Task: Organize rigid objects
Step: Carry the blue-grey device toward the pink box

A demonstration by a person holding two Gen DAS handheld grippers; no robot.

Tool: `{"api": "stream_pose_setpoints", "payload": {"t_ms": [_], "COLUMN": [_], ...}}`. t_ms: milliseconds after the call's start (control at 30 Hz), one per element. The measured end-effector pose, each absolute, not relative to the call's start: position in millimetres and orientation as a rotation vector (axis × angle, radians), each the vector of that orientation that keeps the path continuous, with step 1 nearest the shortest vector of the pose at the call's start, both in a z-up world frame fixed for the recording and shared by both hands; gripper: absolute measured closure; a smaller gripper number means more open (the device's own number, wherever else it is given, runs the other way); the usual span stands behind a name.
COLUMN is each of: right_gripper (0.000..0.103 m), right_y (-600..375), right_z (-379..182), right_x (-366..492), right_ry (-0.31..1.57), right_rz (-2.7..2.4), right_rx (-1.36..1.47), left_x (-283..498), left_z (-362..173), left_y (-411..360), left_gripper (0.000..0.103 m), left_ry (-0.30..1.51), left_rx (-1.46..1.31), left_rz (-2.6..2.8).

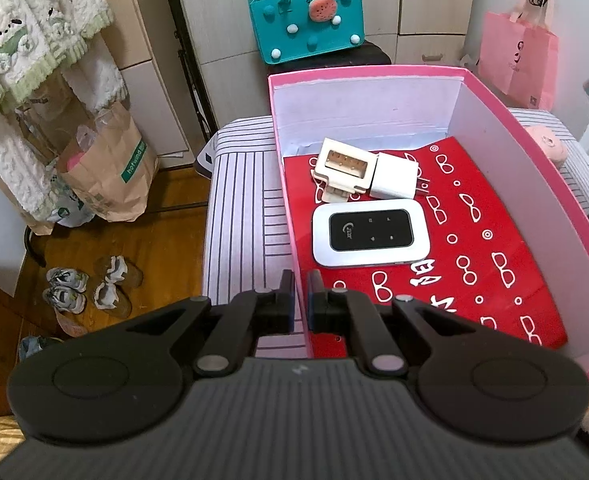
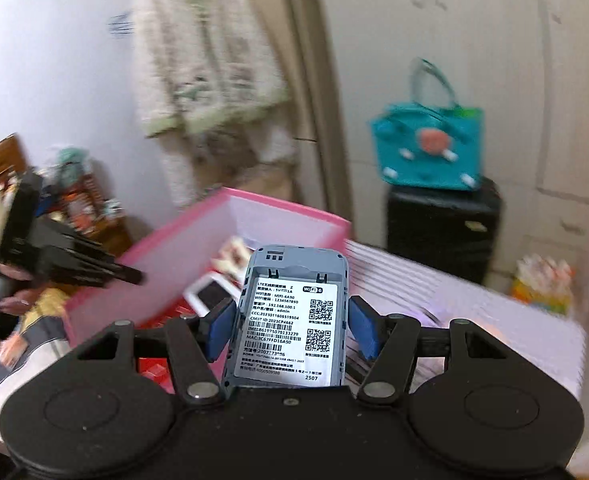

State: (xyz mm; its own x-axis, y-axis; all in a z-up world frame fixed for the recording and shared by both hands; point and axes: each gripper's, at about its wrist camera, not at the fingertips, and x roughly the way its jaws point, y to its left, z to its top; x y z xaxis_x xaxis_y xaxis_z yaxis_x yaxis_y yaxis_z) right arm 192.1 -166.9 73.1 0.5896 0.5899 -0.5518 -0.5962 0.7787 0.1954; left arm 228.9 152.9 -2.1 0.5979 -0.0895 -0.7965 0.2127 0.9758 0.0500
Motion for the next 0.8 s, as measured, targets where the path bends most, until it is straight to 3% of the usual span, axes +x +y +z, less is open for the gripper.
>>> {"api": "stream_pose_setpoints", "payload": {"t_ms": [200,433,800], "right_gripper": [0.037,0.037,0.037], "right_y": [-93,-20,46], "right_z": [73,34,5], "right_x": [196,221,245], "right_ry": [0.699,0.902,0.990], "right_rz": [0.861,0.972,1.023], "right_rx": [-0.121,-0.278,-0.447], "left_x": [231,230,231], "left_z": [-1,-1,-3], "left_y": [159,162,167], "left_gripper": [0.097,0.096,0.095], "left_ry": [0.909,0.901,0.897], "left_rx": [0.115,0.092,0.068], "left_rz": [-0.190,-0.209,-0.226]}}
